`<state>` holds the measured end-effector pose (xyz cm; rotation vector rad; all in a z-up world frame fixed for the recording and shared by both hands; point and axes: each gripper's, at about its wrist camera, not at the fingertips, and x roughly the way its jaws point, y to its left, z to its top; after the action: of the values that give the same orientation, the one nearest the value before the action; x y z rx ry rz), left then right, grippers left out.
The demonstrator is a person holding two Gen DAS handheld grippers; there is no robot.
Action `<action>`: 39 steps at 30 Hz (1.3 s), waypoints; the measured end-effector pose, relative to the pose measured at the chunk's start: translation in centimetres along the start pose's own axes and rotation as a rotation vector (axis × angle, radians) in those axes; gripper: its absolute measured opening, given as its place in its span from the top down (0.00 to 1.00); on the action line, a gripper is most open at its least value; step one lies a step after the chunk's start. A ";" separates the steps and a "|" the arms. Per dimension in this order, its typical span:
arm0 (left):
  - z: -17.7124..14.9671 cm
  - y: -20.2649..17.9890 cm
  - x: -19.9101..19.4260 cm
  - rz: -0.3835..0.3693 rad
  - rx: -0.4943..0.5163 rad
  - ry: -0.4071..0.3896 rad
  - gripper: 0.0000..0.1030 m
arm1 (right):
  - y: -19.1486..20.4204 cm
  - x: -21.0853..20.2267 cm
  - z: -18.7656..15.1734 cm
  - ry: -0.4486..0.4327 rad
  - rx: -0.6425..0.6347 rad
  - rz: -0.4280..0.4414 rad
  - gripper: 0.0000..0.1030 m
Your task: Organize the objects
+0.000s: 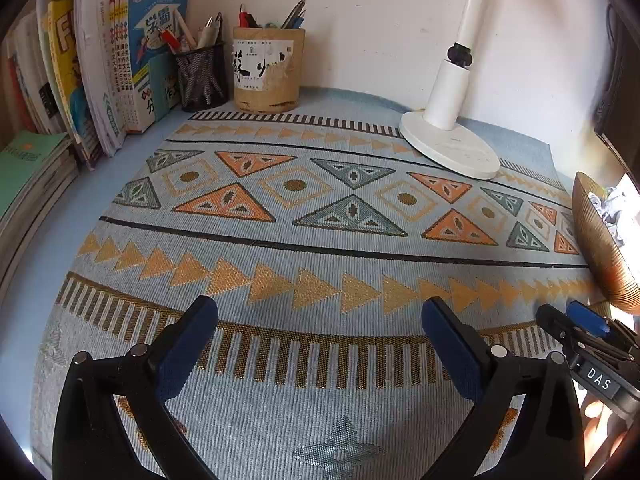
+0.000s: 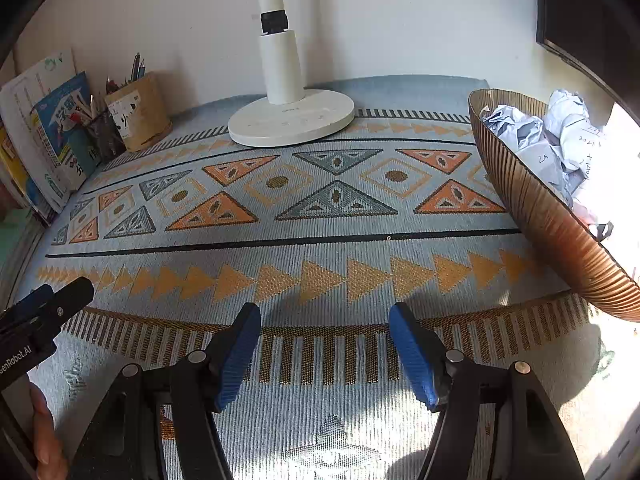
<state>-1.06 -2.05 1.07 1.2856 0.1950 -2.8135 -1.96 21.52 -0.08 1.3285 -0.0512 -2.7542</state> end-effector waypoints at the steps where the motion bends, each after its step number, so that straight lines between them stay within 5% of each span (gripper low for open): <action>1: 0.0 0.1 0.1 -0.004 -0.005 0.006 0.01 | 0.0 0.0 0.0 -0.001 0.001 0.002 0.35; 6: 0.0 0.6 0.6 -0.032 -0.034 0.030 0.01 | 0.2 0.1 0.0 0.003 -0.006 0.026 0.25; 14: 0.2 1.3 1.0 -0.039 -0.077 0.050 0.01 | 0.1 0.1 -0.1 0.001 -0.004 0.024 0.25; 39: 0.1 -0.3 1.1 0.014 0.029 0.051 0.01 | -0.3 0.0 -0.2 -0.003 0.026 0.001 0.22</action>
<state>-1.96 -1.73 0.32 1.3597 0.1475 -2.7842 -1.85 21.82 -0.27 1.3296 -0.0877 -2.7646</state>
